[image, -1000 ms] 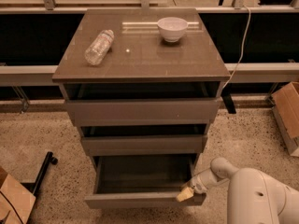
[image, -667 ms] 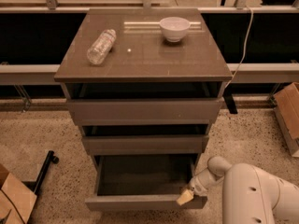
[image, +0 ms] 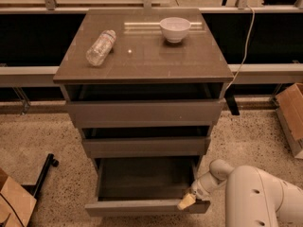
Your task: Open bottom drawer
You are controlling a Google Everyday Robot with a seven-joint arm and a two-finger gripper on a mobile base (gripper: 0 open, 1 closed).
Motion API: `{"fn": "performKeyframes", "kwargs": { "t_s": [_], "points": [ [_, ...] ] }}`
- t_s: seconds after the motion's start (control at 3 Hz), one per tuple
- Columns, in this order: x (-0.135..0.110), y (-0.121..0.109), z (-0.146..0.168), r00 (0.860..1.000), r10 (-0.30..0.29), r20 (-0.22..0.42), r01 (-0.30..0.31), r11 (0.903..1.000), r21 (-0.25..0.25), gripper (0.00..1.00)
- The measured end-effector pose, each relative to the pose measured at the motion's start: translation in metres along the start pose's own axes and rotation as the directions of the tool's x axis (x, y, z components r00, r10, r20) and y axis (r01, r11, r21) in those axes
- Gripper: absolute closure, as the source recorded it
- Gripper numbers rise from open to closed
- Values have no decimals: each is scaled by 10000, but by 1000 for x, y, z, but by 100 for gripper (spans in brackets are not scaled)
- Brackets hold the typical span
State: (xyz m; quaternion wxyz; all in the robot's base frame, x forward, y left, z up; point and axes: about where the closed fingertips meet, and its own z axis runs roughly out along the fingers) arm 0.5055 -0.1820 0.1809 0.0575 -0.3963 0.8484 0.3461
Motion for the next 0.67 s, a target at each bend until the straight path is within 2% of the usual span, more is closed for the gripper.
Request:
{"fn": "performKeyframes", "kwargs": {
  "t_s": [0.33,0.67],
  "points": [
    [13,24,-9,9958,-836,372,847,9960,-272,0],
    [28,36,-9,9865,-1519,616,1544,9873,-376,0]
  ]
}}
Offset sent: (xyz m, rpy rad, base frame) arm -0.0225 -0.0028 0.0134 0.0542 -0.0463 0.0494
